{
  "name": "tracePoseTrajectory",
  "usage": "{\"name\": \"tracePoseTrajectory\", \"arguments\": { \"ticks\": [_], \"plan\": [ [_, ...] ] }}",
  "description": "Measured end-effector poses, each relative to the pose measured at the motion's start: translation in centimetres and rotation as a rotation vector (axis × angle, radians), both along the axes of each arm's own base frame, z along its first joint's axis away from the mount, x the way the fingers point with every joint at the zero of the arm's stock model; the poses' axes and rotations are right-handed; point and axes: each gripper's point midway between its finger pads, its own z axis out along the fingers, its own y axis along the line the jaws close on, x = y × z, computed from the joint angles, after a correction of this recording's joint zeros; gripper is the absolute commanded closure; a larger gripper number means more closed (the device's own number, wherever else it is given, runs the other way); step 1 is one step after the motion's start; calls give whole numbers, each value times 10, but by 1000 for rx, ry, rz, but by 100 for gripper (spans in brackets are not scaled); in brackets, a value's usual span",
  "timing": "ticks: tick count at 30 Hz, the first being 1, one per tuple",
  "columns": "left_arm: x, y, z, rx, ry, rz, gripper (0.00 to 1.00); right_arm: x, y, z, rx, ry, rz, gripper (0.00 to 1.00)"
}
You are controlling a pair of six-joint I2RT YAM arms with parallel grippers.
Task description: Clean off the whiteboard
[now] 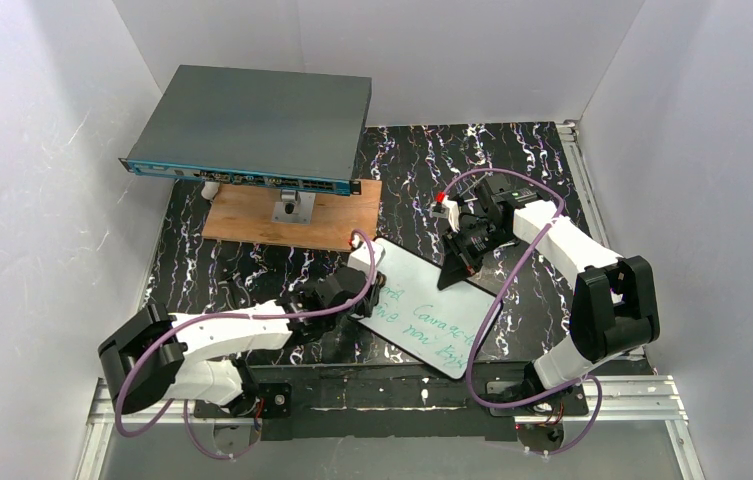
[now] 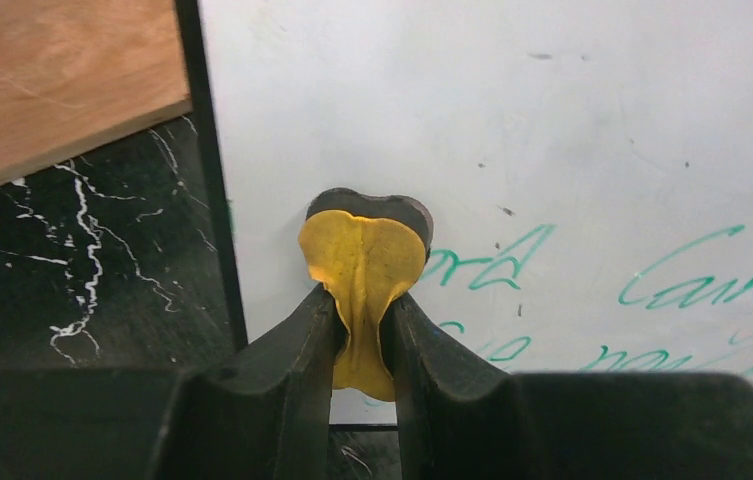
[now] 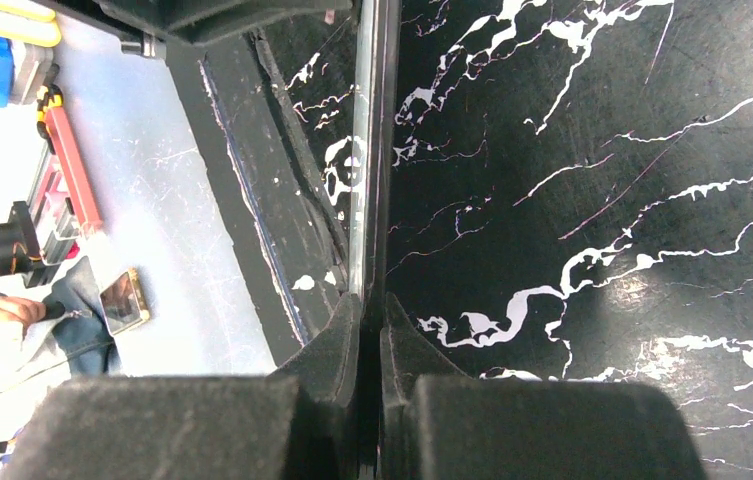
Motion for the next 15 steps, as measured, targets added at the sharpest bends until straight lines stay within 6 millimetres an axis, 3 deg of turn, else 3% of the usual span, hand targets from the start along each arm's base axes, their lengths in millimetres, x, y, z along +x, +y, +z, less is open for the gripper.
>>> {"name": "tracePoseTrajectory", "arguments": {
  "ticks": [7, 12, 15],
  "plan": [
    [1, 3, -3, 32, -14, -2, 100, 0, 0, 0, -3, 1, -1, 99],
    [20, 24, 2, 50, -16, 48, 100, 0, 0, 0, -2, 0, -1, 99],
    [23, 26, 3, 54, -13, 48, 100, 1, 1, 0, 3, -4, -3, 99]
  ]
}}
